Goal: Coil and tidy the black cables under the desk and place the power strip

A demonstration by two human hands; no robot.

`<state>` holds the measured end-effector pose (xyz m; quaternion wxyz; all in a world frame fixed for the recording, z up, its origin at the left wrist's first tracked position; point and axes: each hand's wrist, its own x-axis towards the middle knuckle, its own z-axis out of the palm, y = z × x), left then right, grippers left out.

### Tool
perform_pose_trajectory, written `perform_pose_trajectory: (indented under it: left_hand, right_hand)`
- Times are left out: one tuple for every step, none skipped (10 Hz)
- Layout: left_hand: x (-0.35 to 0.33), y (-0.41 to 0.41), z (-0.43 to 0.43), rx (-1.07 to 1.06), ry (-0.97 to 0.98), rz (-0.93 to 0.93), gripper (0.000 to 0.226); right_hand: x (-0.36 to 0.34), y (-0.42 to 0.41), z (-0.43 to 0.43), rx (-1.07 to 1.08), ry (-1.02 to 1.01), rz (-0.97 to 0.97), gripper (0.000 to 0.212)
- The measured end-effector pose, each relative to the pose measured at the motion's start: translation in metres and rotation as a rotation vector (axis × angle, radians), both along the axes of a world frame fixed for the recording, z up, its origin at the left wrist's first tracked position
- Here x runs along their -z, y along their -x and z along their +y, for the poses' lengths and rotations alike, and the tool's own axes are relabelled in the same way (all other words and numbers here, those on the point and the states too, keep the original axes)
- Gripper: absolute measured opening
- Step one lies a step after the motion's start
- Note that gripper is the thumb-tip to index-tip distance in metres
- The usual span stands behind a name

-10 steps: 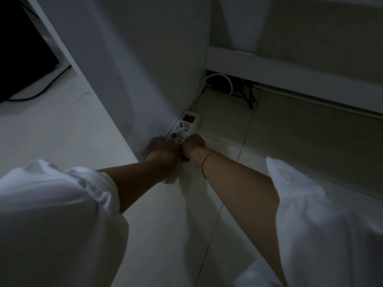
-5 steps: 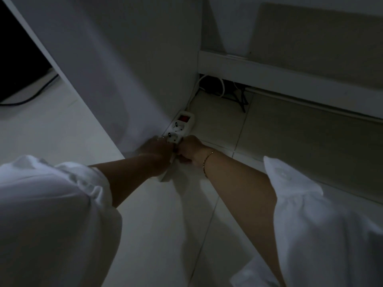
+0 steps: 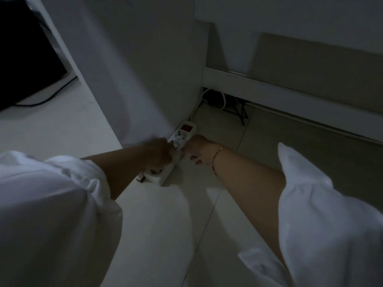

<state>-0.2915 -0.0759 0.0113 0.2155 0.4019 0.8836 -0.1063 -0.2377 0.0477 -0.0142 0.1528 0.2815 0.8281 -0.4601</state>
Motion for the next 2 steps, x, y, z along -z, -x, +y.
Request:
perform_pose_trajectory:
  left_hand:
    - [-0.020, -0.003, -0.004, -0.012, 0.010, -0.059, 0.041]
    - [-0.034, -0.010, -0.007, -0.022, 0.032, -0.117, 0.040]
  right_hand:
    - [-0.021, -0.007, 0.005, -0.004, -0.030, 0.000, 0.024]
    - [-0.036, -0.012, 0.003, -0.051, -0.091, 0.005, 0.043]
